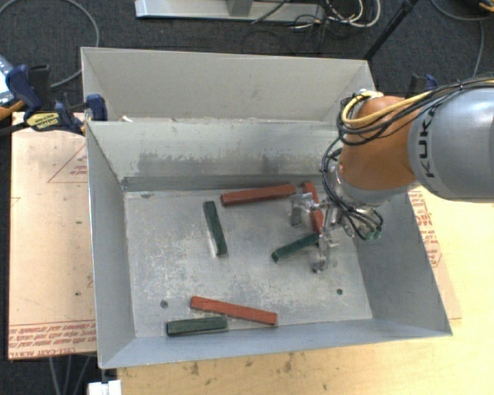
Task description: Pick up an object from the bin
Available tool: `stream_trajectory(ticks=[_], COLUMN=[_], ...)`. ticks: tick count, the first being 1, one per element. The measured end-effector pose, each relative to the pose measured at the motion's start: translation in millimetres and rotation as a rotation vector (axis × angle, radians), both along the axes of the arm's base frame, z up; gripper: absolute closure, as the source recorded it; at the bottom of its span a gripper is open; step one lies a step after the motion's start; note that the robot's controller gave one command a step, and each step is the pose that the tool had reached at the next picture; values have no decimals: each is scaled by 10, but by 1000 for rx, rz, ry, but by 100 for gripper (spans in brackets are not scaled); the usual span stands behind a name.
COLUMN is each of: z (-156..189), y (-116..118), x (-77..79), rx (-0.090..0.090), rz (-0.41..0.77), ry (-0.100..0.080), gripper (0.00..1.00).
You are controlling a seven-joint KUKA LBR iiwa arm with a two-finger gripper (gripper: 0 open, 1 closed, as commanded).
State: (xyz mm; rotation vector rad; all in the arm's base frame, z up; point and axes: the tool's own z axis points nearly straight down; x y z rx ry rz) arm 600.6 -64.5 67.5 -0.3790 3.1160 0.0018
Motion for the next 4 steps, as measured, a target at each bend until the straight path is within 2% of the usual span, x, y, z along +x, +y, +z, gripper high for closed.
stream_trajectory(ticks=[1, 2, 3, 4], z=[4, 19, 910, 1295], y=[2, -3, 4, 13], x=[7, 13, 34, 52], rx=[0, -1, -1, -1], rz=[-2, -2, -4, -5], ry=[0, 0, -8, -5], gripper=[0, 100, 100, 100])
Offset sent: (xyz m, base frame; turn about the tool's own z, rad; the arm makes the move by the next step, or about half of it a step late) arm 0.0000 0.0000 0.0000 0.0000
